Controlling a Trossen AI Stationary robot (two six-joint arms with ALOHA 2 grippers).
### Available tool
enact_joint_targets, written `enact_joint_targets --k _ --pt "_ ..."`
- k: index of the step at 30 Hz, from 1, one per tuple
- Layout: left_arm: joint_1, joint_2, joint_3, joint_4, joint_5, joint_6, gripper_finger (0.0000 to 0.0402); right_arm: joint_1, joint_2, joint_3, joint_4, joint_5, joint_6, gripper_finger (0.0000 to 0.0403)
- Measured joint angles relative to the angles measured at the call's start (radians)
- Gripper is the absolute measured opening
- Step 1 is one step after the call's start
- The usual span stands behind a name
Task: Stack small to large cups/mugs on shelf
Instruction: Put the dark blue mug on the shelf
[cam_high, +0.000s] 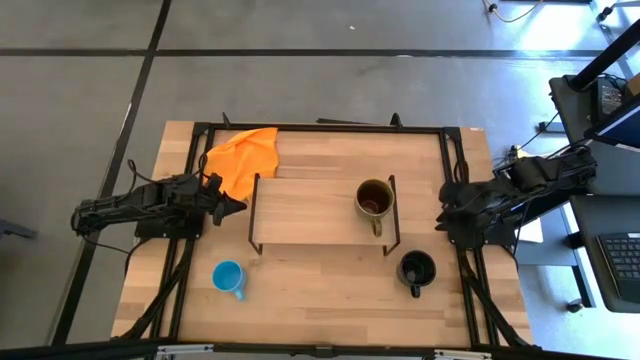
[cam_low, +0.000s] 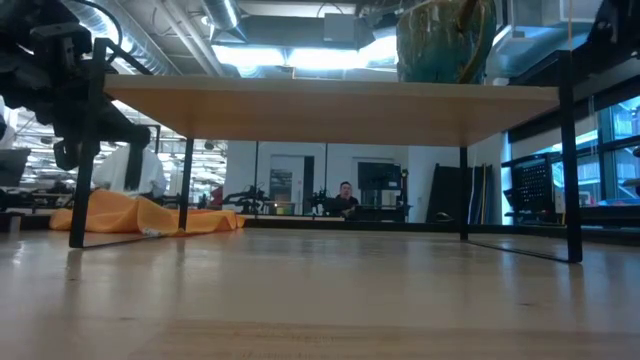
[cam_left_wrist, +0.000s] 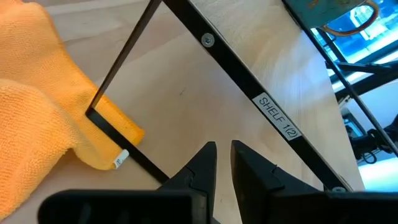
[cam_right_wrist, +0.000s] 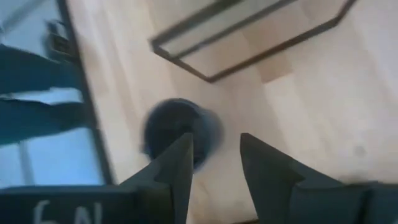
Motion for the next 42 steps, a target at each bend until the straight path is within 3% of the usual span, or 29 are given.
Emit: enact_joint_targets --k 9,25,32,42 --pt "0.0 0.0 0.0 0.005 -0.006 0.06 0.0042 -0.018 0.084 0.0 -0.156 0.127 -0.055 0.0136" --pt "0.0 0.0 0.0 0.009 -0.138 0.07 0.0042 -0.026 0.22 0.001 0.062 0.067 -0.06 0.0136" --pt "0.0 0.0 0.0 0.01 -0.194 0.024 0.0042 -0.026 0.211 0.001 0.027 0.064 -0.135 0.0136" --pt "0.0 0.0 0.0 0.01 -0.199 0.024 0.0042 -0.026 0.211 0.001 0.016 0.041 -0.135 0.0136"
